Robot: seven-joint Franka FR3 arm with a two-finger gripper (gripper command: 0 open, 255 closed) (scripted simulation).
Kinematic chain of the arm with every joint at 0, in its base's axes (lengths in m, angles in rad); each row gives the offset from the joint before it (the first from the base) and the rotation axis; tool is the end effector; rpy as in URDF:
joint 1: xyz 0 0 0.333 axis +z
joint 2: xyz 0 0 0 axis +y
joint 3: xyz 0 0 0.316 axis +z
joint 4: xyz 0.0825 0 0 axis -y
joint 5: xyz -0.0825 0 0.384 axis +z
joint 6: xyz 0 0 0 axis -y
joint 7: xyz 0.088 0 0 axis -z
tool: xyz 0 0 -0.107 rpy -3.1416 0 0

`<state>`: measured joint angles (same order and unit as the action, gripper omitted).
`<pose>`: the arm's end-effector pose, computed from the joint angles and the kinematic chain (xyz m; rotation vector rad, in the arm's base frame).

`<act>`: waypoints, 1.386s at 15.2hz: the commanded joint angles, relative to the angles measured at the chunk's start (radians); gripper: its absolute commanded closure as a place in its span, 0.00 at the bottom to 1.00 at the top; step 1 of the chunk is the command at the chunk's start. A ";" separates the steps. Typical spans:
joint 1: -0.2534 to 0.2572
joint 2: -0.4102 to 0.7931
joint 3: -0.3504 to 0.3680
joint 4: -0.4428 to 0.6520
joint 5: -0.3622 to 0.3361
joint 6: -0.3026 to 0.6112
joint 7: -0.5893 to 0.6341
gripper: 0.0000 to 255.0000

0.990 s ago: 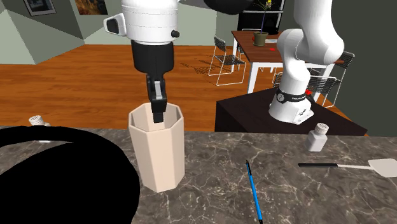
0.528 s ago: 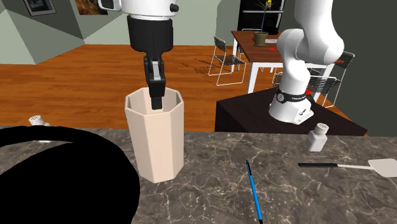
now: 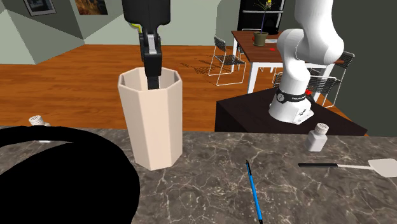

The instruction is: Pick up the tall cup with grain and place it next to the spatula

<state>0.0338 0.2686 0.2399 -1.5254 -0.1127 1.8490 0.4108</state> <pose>0.6313 0.1506 0.5136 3.1111 -0.1866 0.1167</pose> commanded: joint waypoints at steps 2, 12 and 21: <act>0.003 0.002 0.001 0.045 0.000 -0.042 -0.001 1.00; 0.012 0.024 0.003 0.212 -0.003 -0.187 -0.007 1.00; 0.031 0.079 0.005 0.417 -0.017 -0.338 -0.010 1.00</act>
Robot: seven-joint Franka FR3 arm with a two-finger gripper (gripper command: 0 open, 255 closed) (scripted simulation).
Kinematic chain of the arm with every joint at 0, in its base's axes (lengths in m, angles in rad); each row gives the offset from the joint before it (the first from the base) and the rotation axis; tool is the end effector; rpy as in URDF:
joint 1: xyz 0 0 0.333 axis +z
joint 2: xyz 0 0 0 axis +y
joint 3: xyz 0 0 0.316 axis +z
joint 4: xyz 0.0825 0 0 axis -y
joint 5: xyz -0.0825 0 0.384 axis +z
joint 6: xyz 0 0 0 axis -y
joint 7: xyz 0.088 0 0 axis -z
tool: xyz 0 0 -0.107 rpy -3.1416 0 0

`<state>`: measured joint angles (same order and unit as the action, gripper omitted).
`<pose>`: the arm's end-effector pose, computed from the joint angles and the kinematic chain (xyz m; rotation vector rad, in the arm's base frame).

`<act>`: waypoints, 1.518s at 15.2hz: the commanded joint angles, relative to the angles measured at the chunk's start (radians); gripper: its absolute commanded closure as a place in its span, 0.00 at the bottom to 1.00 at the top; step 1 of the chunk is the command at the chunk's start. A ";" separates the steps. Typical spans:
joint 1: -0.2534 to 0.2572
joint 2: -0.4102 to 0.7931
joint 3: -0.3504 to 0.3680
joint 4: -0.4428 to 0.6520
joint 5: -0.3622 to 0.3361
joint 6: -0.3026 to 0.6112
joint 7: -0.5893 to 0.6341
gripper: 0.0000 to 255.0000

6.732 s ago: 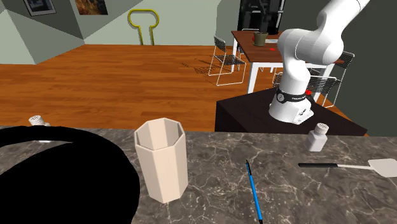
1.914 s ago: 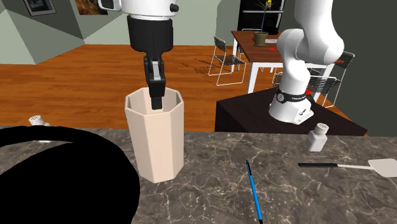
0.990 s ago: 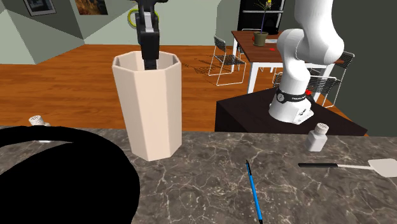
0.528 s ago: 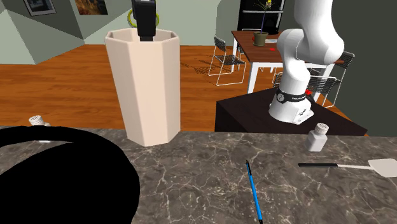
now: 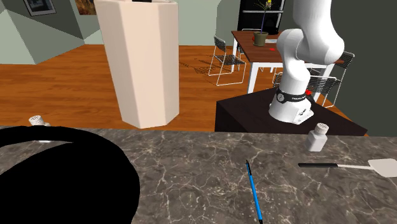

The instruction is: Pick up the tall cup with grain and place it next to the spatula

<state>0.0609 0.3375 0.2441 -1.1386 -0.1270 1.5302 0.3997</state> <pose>0.6312 0.1504 0.6251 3.1113 -0.1864 0.1168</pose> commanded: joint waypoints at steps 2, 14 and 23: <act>0.011 0.030 0.001 0.088 -0.008 -0.058 0.000 1.00; 0.029 -0.413 0.049 -0.483 0.096 0.078 0.103 1.00; 0.090 -0.677 0.101 -0.735 0.182 0.076 0.201 1.00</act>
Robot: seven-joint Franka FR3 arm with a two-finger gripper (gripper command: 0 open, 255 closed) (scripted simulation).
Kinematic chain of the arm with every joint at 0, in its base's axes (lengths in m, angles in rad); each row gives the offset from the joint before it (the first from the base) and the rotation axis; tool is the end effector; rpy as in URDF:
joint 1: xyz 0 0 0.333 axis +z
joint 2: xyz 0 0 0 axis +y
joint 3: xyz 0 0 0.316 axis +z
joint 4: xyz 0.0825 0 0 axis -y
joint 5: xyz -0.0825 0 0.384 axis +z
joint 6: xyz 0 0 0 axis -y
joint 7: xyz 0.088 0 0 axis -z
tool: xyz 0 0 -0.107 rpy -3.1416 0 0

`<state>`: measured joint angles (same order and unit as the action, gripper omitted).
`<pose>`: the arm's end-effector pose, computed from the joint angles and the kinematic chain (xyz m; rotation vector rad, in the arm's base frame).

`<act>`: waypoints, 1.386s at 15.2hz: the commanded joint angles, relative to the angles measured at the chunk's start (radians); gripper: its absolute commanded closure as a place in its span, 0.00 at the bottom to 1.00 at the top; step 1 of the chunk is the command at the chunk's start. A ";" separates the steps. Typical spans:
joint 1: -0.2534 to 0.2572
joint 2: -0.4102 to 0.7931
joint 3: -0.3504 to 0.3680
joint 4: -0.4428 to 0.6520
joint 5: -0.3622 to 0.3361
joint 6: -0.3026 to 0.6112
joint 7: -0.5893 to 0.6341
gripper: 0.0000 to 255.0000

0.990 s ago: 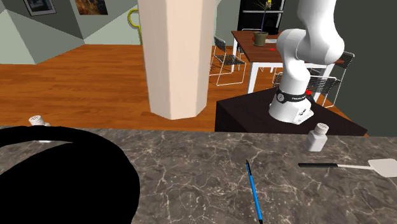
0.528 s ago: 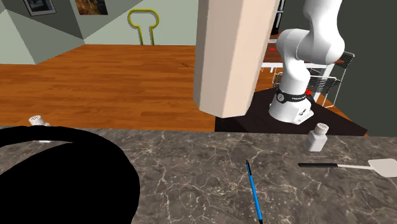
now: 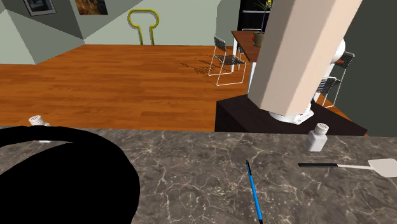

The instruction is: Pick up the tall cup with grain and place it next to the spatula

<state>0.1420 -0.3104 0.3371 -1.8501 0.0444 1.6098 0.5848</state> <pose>0.3985 0.2399 0.6434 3.1116 -0.1846 0.1167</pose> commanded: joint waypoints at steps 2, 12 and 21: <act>0.026 -0.081 0.023 -0.064 0.031 -0.012 0.041 1.00; 0.119 -0.296 0.114 -0.192 0.141 -0.082 0.192 1.00; 0.198 -0.421 0.228 -0.208 0.252 -0.160 0.365 1.00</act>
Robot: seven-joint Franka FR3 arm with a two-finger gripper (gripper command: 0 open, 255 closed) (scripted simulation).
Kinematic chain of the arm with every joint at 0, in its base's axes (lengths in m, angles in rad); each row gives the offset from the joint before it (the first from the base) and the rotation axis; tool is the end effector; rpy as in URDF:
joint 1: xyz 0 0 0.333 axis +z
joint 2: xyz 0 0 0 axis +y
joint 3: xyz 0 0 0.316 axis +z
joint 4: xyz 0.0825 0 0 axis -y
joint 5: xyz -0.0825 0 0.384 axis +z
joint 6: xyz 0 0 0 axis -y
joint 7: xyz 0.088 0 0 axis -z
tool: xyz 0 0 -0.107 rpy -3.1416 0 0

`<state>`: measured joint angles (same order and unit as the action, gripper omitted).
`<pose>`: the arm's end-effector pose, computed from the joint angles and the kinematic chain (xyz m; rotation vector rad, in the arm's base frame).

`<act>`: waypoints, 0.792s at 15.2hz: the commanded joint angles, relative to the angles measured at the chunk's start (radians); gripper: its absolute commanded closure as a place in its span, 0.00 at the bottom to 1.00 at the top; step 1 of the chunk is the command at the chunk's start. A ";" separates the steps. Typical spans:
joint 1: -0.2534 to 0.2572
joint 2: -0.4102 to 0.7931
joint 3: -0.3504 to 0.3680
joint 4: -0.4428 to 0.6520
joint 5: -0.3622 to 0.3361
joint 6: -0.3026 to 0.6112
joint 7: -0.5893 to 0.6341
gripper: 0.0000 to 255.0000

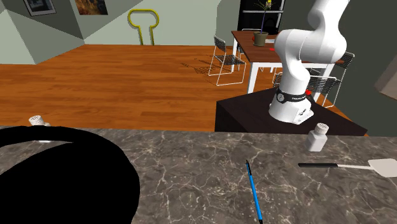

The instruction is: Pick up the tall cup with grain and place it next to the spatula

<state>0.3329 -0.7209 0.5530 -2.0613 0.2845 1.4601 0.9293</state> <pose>0.1378 0.3406 0.6437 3.1113 -0.1847 0.1184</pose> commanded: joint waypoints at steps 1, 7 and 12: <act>0.015 -0.020 0.027 0.007 0.025 -0.018 0.041 1.00; 0.050 -0.056 0.123 0.052 0.101 -0.064 0.175 1.00; 0.061 -0.062 0.217 0.118 0.162 -0.096 0.293 1.00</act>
<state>0.3911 -0.7797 0.7454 -1.9564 0.4298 1.3689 1.1918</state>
